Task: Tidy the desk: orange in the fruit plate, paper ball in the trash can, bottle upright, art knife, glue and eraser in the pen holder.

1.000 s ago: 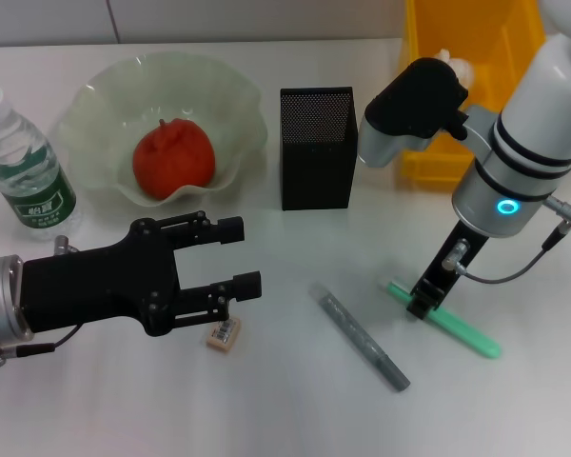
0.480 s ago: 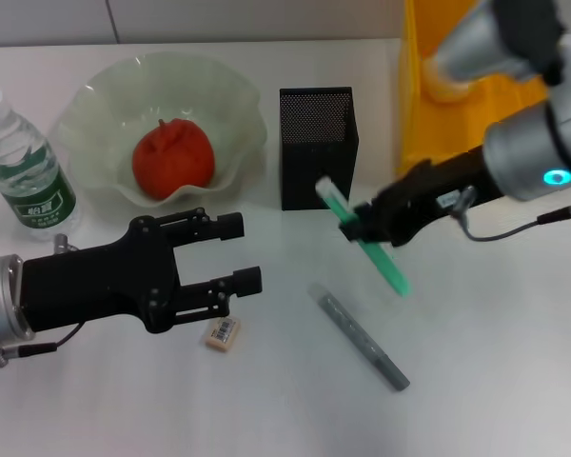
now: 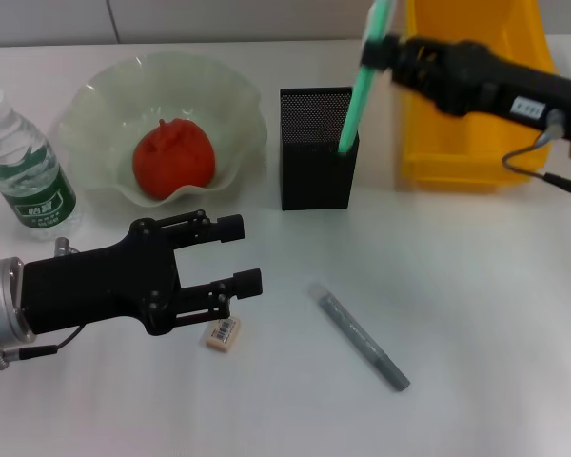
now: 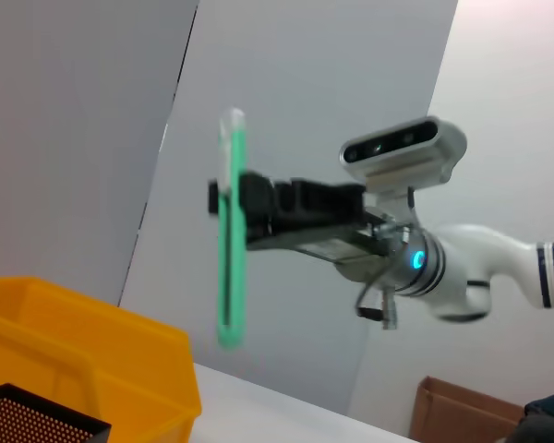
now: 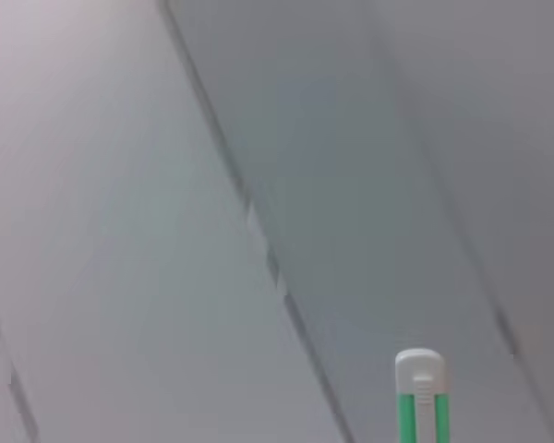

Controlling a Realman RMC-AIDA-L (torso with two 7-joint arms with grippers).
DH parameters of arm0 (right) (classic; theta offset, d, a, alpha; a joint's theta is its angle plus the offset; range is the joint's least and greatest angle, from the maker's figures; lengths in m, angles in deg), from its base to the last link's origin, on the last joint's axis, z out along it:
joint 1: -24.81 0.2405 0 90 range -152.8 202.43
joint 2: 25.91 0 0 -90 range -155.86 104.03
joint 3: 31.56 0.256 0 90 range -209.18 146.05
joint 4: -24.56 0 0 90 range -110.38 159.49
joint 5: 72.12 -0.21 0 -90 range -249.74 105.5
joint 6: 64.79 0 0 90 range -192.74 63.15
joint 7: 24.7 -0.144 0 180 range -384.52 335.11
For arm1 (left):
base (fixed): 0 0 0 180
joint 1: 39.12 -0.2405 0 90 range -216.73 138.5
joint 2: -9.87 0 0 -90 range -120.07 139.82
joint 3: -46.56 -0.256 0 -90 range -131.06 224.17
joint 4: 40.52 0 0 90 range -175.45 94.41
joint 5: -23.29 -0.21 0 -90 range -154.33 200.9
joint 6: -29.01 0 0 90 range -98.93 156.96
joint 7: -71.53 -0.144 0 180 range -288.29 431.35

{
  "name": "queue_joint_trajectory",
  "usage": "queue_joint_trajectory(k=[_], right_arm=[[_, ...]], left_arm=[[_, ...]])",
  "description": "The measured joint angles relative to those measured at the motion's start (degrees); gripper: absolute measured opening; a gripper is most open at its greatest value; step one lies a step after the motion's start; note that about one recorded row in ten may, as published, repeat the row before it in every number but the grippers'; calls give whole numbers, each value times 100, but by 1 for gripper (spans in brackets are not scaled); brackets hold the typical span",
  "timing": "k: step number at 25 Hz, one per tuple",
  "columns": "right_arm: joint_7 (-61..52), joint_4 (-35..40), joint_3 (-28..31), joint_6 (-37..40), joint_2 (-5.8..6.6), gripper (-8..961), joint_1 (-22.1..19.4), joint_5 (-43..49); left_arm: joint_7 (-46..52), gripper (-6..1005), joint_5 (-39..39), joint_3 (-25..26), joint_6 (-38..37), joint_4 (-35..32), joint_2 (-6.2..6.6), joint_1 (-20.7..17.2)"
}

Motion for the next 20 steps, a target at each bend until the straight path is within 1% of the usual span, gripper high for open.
queue_joint_trajectory(k=[2,3,4,8,9,10,16,20], right_arm=[[408,-513,77,22,0,180,132,-446],[822,-990,90,20,-1,180,286,-750],[822,-990,90,20,-1,180,286,-750],[1586,-1601,97,-105,-18,180,601,-999],[1586,-1601,97,-105,-18,180,601,-999],[1808,-1774,97,-202,-23,180,723,-1033],[2376,-2133,45,-526,-18,180,949,-1026],[2655,-2229,36,-716,-14,180,991,-989]], left_arm=[[-7,697,0,0,0,0,0,17],[-7,697,0,0,0,0,0,21],[-8,697,-1,0,0,0,0,30],[-10,697,10,0,-1,0,-6,48],[-11,697,23,0,-1,0,-7,48],[-11,697,31,0,-1,0,-8,49],[-48,696,47,0,-1,0,-9,44],[-85,696,61,0,-1,47,-9,34]])
